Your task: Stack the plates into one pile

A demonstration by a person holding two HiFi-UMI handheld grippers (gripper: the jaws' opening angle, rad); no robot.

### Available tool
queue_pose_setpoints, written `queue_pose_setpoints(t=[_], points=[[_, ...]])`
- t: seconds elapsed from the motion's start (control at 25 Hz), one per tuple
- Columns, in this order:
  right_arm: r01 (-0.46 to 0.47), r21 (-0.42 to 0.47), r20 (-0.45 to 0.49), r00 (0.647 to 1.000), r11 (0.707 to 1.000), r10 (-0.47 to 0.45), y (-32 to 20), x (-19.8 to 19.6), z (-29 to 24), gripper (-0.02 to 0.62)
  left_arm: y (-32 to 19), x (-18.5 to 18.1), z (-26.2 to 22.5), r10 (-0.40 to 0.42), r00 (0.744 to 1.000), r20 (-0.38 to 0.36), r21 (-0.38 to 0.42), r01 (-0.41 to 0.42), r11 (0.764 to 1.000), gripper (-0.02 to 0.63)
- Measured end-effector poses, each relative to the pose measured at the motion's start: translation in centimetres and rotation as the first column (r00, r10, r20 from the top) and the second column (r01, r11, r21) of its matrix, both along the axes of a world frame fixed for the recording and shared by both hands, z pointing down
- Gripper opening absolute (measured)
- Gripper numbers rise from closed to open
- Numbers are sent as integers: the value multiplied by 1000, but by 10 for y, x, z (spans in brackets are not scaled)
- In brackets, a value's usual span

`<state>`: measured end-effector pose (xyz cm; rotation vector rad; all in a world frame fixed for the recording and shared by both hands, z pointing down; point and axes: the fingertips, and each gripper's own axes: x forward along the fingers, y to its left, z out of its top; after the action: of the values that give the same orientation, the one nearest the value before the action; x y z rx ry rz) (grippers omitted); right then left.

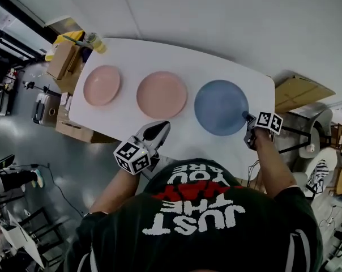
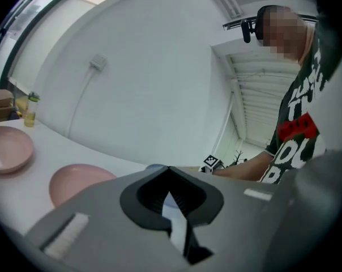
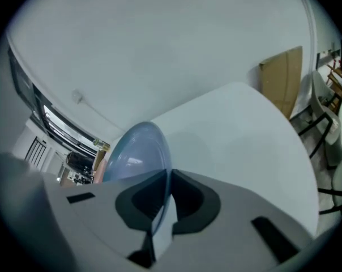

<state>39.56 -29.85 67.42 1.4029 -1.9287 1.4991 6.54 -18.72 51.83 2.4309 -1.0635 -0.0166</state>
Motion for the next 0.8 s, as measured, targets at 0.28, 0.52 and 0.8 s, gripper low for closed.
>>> queue_pose_setpoints(t=[0.28,0.52,0.8], points=[[185,18,21,983,983,-185,-70,-178,-6,18,32,-135,2,-233,973,6,1,233,973,8],[256,-29,-48,965,966,-257,-88,-262,22,18,75,-211,11,-367,930,15,-35,367,930,8],[255,-65,-65,964,965,-259,-78,-302,51,20,84,-251,28,-374,927,2,-73,373,925,8]])
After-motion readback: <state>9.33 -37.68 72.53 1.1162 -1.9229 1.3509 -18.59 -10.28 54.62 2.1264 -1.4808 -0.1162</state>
